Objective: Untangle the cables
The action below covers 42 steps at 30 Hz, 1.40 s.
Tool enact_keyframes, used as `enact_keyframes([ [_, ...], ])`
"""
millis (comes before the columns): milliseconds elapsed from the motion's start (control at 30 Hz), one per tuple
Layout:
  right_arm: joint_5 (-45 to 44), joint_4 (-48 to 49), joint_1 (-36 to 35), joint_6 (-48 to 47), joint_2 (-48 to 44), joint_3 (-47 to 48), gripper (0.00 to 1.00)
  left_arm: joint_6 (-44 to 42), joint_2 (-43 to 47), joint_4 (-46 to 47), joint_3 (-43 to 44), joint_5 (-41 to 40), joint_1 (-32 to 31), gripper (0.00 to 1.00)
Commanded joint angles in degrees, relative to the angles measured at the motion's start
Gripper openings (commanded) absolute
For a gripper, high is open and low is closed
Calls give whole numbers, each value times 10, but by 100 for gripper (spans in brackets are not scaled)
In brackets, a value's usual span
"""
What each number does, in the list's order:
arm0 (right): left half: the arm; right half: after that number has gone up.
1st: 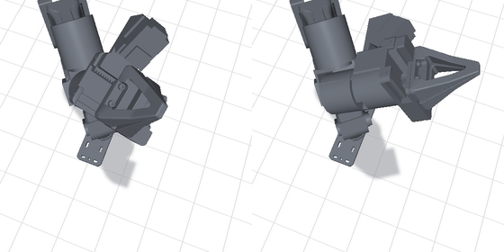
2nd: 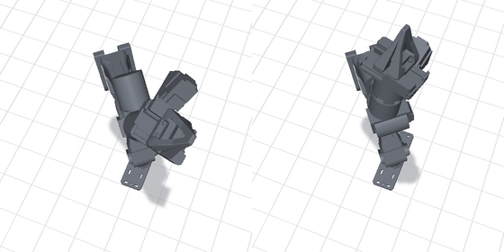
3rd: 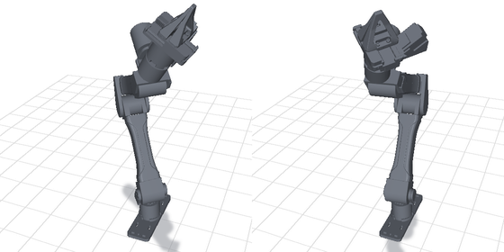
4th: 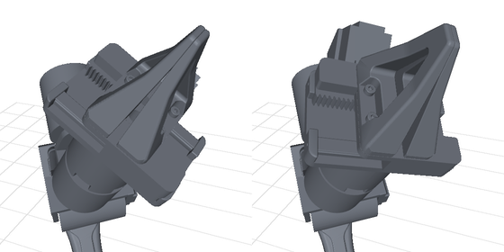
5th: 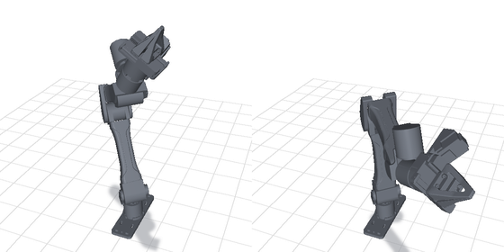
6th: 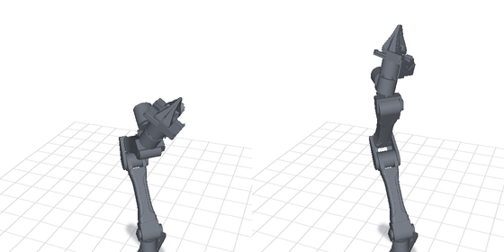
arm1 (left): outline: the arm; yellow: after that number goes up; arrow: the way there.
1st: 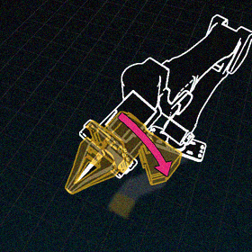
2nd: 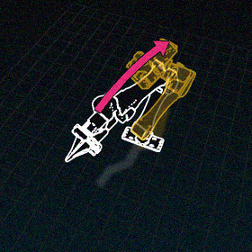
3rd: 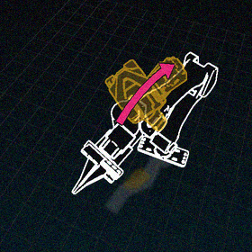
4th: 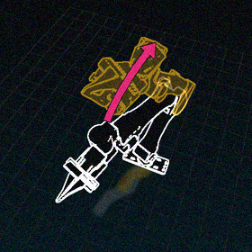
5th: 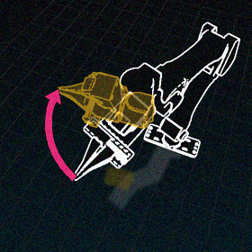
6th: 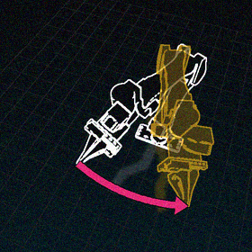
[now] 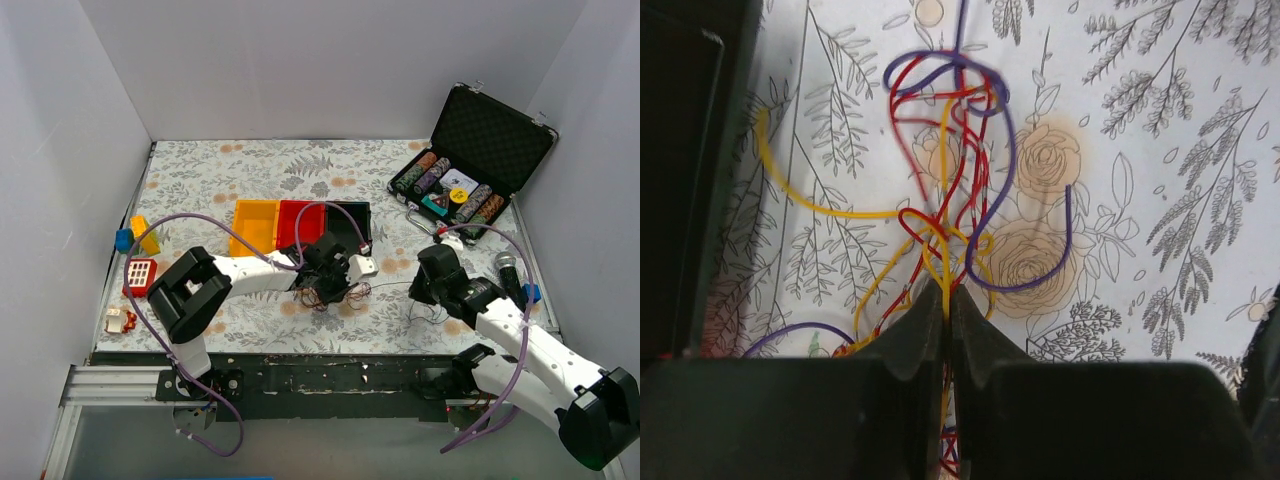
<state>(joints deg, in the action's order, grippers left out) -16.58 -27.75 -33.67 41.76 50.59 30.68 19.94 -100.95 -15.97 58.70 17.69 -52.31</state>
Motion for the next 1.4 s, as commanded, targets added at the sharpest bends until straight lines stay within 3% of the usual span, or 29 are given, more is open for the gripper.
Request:
enact_keyframes([
  [0,-49,-51,16,-4,-16,42,1,-14,29,6,-44,-41,-2,0],
  [400,-94,-86,146,-83,-26,143,1,-39,164,-59,-161,-86,-2,0],
  [900,-30,-71,316,-181,-5,283,1,-37,232,-68,-294,-126,-2,0],
  [1167,18,-66,331,-167,22,332,1,-52,270,-72,-309,-151,-2,0],
  [1367,-53,-82,349,-191,35,404,1,-54,289,-69,-329,-158,0,0],
])
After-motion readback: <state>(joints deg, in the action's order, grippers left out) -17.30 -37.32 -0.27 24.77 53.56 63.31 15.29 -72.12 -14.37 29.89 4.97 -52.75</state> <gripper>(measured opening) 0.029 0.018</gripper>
